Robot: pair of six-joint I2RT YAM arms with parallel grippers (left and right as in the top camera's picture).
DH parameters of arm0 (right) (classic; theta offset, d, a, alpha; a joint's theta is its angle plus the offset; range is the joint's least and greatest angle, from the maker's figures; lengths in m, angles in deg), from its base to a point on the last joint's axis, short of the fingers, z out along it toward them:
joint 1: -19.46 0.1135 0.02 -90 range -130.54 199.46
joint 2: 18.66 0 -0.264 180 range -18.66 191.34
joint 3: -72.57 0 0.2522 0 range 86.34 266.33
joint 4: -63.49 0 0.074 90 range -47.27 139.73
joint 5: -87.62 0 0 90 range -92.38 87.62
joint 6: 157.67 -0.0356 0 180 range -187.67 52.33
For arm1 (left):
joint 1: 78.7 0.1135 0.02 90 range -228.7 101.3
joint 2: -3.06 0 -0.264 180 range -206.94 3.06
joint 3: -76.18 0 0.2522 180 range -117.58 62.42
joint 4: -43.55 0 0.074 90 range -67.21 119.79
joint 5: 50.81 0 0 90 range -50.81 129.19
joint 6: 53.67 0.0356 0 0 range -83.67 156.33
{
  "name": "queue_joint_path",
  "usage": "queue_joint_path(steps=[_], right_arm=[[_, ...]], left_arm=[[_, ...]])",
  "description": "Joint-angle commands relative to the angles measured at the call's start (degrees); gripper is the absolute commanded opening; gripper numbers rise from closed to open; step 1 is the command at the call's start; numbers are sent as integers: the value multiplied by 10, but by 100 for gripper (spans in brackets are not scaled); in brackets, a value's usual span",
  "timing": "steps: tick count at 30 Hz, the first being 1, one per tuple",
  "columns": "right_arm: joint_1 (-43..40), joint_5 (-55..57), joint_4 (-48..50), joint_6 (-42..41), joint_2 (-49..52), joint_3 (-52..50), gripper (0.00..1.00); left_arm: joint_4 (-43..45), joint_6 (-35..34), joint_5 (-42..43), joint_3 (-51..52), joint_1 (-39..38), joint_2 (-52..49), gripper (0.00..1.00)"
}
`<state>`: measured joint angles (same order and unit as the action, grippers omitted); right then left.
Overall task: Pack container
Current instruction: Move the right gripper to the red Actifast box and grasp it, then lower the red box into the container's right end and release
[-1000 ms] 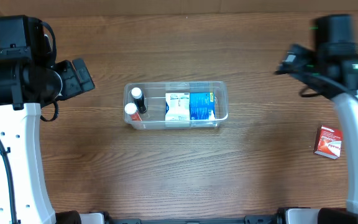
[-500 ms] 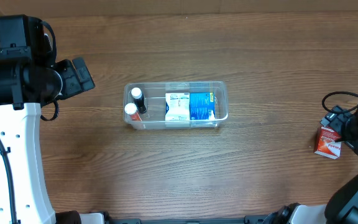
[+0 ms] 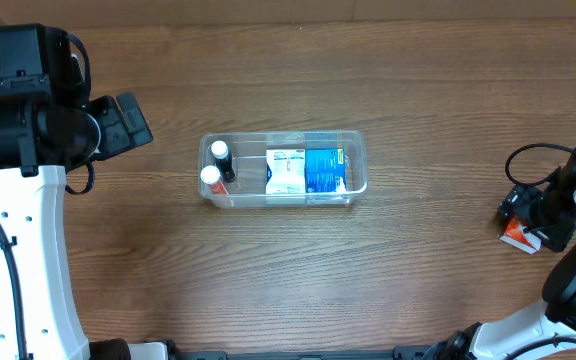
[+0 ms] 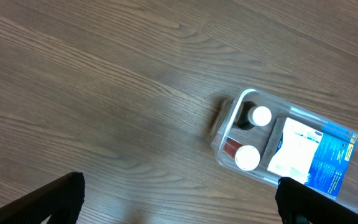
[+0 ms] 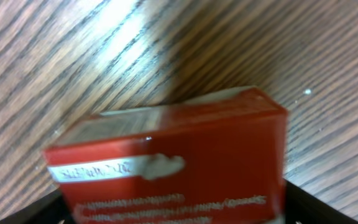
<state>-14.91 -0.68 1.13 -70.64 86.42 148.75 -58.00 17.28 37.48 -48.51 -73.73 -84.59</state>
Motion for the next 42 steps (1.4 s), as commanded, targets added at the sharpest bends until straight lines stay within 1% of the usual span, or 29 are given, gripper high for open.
queue_joint_path(steps=[1,3,4,7,8,10,13,15,16,18,19,22,25,26,28,31,37,38,39,41,42], right_arm=[[2,-21,3,-2,5,-3,80],[2,-21,2,-2,5,-3,77],[2,-21,2,-3,5,-3,74],[2,-26,-8,-19,1,13,72],[2,-37,-18,-20,-3,29,69],[7,-59,-49,-31,-19,70,68],[56,-83,-126,-45,-70,157,67],[136,-82,-180,-45,-122,209,67],[181,-82,-199,-45,-143,228,66],[260,-83,-220,-46,-172,254,60],[323,-82,-222,-58,-188,266,59],[461,-82,-201,-109,-198,275,60],[582,-78,-144,-146,-182,275,60],[610,-78,-125,-152,-168,275,60],[628,-78,-111,-158,-143,274,60],[629,-78,-112,-198,-82,272,60],[629,-78,-112,-198,17,272,61],[629,-78,-112,-198,28,272,61],[629,-78,-111,-198,35,272,64],[629,-78,-113,-198,52,272,66],[629,-78,-113,-198,57,272,69]], left_arm=[[-3,13,3,-2,3,-1,100],[-3,13,3,-2,3,-1,100],[-3,13,3,-2,3,-1,100],[-3,13,3,-2,3,-1,100],[-3,13,3,-2,3,-1,100],[-3,13,3,-2,3,-1,100],[0,13,3,-2,3,-1,100],[0,13,3,-2,3,-1,100],[0,13,3,-2,3,-1,100],[0,13,3,-2,3,-1,100],[0,13,3,-2,3,-1,100],[-1,13,3,-2,3,-1,100],[-2,13,3,-2,3,-1,100],[-3,12,3,-2,3,-1,100],[-3,13,3,-2,3,-1,100],[-6,13,3,-2,3,-1,100],[-8,13,3,-2,3,-1,100],[-8,13,3,-2,3,-1,100],[-8,13,3,-2,3,-1,100],[-8,13,3,-2,3,-1,100],[-8,13,3,-2,3,-1,100]])
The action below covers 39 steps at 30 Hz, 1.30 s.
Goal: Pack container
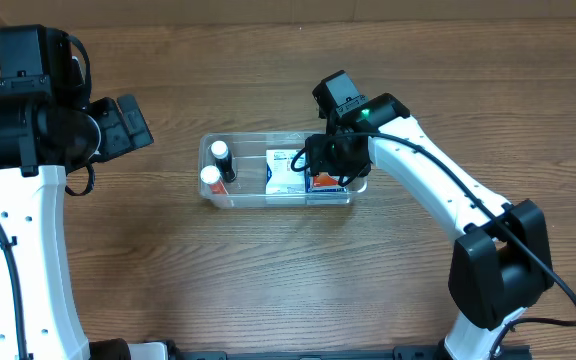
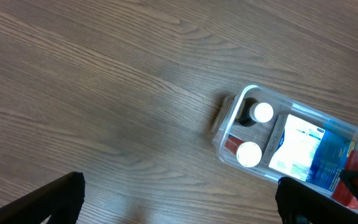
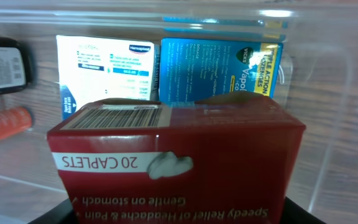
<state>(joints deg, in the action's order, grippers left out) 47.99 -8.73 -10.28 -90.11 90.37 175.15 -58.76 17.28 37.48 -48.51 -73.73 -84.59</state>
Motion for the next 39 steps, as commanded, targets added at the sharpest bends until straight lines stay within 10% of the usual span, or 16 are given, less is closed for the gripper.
queue_joint_path(steps=[1,11,14,29,35,39], right_arm=[[0,3,2,-3,21,8,75],[-2,48,-5,-1,-35,60,79],[-26,150,-41,-1,-94,121,100],[-263,118,-108,56,-126,120,100],[-252,132,-52,40,-269,-7,100],[-235,134,54,40,-470,-225,100]], left_arm=[[0,13,3,-2,3,-1,100],[-2,13,3,-2,3,-1,100],[0,13,3,-2,3,-1,100],[57,102,67,2,2,-46,100],[86,129,35,69,-40,63,100],[202,125,30,300,-66,285,100]])
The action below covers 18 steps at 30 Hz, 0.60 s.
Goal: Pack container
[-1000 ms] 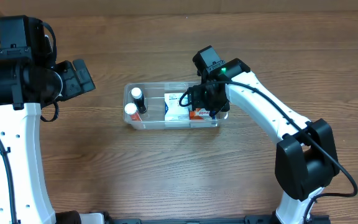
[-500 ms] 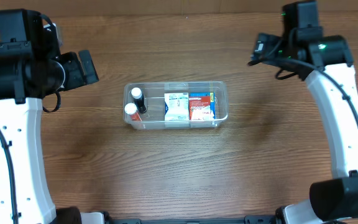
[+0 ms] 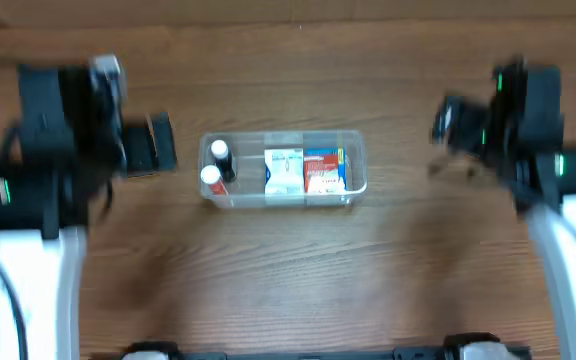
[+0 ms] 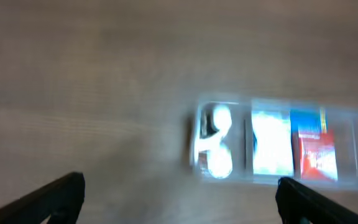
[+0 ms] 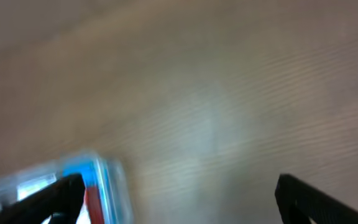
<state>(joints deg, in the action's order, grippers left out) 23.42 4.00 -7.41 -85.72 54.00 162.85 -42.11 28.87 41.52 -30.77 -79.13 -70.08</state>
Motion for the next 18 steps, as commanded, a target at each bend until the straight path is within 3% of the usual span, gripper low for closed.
queue_joint_path(steps=[1,4,7,18], right_arm=[[14,7,37,-4,-149,-145,100],[16,7,42,-4,-254,-241,100],[16,6,25,-4,-310,-266,100],[16,6,22,-4,-304,-266,100]], left_arm=[[54,1,-12,171,-12,188,100],[89,-31,-23,303,-12,328,100],[107,-33,-25,384,-12,411,100],[31,-33,-25,424,-12,424,100]])
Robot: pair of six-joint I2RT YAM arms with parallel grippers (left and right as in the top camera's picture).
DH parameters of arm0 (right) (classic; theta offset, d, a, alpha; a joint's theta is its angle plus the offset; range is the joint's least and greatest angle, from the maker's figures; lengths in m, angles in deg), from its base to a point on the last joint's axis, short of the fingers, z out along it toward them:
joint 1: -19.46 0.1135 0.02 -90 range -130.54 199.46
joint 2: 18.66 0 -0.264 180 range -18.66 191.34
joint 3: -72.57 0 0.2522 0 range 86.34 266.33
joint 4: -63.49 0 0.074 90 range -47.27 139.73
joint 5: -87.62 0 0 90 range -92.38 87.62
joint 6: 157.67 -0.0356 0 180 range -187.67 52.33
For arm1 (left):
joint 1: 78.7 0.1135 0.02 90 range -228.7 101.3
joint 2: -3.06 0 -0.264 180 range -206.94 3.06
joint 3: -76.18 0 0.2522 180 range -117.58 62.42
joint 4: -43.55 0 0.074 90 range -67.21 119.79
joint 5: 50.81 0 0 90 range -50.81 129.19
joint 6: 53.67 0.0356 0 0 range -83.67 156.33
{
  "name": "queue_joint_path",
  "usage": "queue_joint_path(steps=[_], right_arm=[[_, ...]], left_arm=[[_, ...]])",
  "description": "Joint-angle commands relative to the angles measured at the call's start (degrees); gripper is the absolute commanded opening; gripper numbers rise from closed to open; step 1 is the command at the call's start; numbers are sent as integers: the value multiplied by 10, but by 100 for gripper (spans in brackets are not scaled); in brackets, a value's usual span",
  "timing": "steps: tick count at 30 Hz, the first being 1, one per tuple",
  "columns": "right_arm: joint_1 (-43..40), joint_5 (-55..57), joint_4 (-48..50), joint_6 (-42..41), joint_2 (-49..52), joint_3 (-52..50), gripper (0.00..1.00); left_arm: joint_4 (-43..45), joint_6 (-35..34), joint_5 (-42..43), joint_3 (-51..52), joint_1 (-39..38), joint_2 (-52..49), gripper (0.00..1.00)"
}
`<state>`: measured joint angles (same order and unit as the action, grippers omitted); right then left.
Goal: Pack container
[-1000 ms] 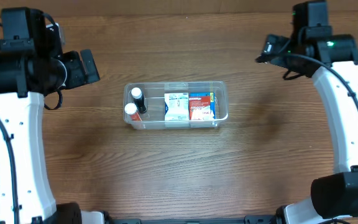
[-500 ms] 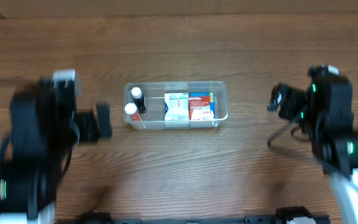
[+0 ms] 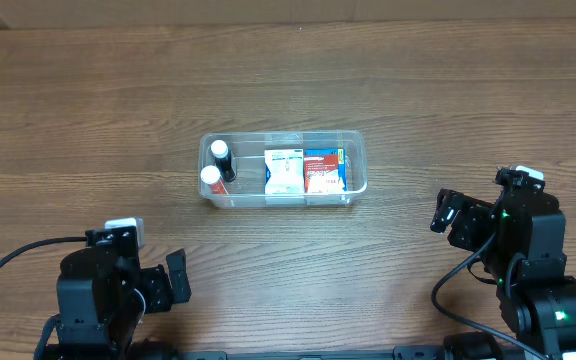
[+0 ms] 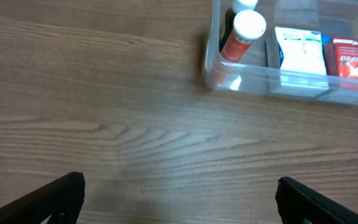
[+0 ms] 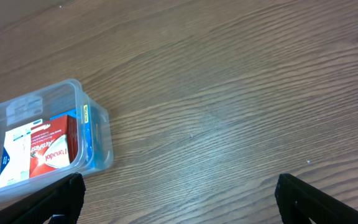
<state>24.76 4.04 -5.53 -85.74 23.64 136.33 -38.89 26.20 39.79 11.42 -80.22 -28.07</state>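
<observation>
The clear plastic container [image 3: 360,166] lies at the table's middle. In it are two white-capped bottles [image 3: 215,163] at the left end, a white box [image 3: 284,171] in the middle, and a red box [image 3: 322,170] lying on a blue box at the right end. My left gripper [image 4: 179,200] is open over bare wood, near and left of the container [image 4: 272,84]. My right gripper [image 5: 179,200] is open too, near and right of it, with the red box [image 5: 48,149] in its view. Neither holds anything.
The wooden table [image 3: 288,270] runs all round the container. My left arm [image 3: 103,290] sits at the near left edge and my right arm [image 3: 513,240] at the near right edge. No other loose objects show.
Both arms were level with the container, to its left and right, and blurred. Now both stand low at the near edge, grippers open. The container and its contents stay put.
My right gripper was around the red box on the table at the far right. Then it held that box over the container's right end. After that the box lay in the container on the blue box and the gripper was away, empty. Both arms now sit at the near edge.
</observation>
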Motion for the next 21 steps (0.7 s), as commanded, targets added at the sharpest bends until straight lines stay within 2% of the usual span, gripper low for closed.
queue_joint_path(steps=[1,9,13,16,21], right_arm=[[2,6,3,-4,-1,-1,100],[3,6,-22,-4,-26,-2,100],[3,6,-35,6,-88,-13,100],[4,-13,31,15,-166,-93,100],[17,-82,252,18,-314,-302,100]], left_arm=[[-1,-6,-8,3,-1,4,100],[-1,-6,-8,3,-1,4,100],[-1,-6,-8,3,-1,4,100],[-1,-6,-8,3,-1,4,100],[-1,-6,-8,3,-1,4,100]])
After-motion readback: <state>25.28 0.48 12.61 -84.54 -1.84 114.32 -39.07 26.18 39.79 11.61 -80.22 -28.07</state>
